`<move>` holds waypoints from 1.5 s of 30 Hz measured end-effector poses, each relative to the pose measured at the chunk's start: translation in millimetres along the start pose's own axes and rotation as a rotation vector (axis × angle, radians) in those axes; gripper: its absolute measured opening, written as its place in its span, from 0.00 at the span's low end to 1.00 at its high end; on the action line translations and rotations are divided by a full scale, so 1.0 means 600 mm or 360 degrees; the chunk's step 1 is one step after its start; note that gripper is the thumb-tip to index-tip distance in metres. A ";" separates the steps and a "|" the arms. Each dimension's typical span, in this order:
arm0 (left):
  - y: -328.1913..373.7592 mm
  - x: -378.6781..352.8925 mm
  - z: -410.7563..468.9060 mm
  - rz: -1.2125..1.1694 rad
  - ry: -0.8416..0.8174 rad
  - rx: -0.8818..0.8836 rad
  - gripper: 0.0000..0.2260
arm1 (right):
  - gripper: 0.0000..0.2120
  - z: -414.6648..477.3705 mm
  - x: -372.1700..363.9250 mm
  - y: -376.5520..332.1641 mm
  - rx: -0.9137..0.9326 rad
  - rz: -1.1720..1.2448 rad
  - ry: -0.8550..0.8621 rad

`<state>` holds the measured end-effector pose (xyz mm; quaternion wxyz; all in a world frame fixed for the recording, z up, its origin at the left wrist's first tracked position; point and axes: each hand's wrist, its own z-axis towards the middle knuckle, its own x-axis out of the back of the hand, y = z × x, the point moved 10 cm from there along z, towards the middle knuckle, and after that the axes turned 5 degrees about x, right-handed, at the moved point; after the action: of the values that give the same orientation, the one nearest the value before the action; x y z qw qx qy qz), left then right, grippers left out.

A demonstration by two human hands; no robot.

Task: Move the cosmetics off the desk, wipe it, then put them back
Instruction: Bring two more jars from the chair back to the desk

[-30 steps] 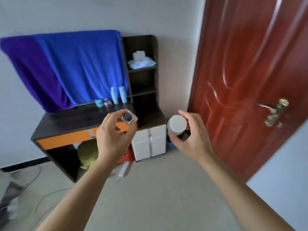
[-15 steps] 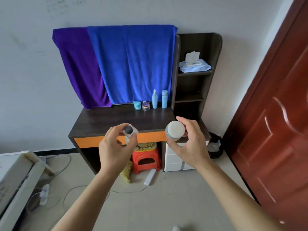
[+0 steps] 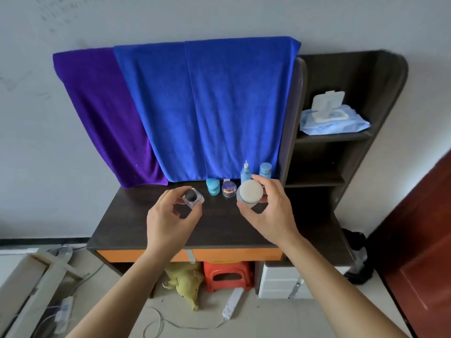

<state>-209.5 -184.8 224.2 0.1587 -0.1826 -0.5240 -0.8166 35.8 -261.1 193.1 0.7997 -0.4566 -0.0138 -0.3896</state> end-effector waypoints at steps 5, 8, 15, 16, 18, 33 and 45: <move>-0.089 0.003 0.107 0.0062 0.0047 0.0089 0.13 | 0.30 0.089 -0.117 0.053 -0.0020 0.0043 -0.0137; -0.164 -0.003 0.168 0.0099 0.0020 0.0155 0.13 | 0.29 0.124 -0.193 0.087 -0.0038 0.0027 -0.0197; -0.329 -0.029 0.329 0.0105 -0.0148 0.0237 0.12 | 0.27 0.199 -0.350 0.182 -0.0311 -0.0175 -0.0203; -0.356 -0.033 0.352 0.0109 -0.0176 0.0251 0.11 | 0.27 0.208 -0.377 0.196 -0.0356 -0.0242 -0.0236; -0.408 -0.047 0.392 0.0113 -0.0247 0.0281 0.11 | 0.27 0.218 -0.431 0.223 -0.0411 -0.0395 -0.0318; -0.661 -0.259 0.422 0.0377 -0.0716 0.0478 0.10 | 0.31 0.165 -0.645 0.447 -0.0816 -0.0735 -0.0577; -0.704 -0.305 0.383 0.0408 -0.0832 0.0573 0.20 | 0.37 0.113 -0.657 0.460 -0.0806 -0.0774 -0.0706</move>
<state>-207.7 207.1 -109.7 0.1501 -0.4193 -0.6554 -0.6100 -40.4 107.1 -115.2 0.5246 -0.6951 -0.1969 -0.4504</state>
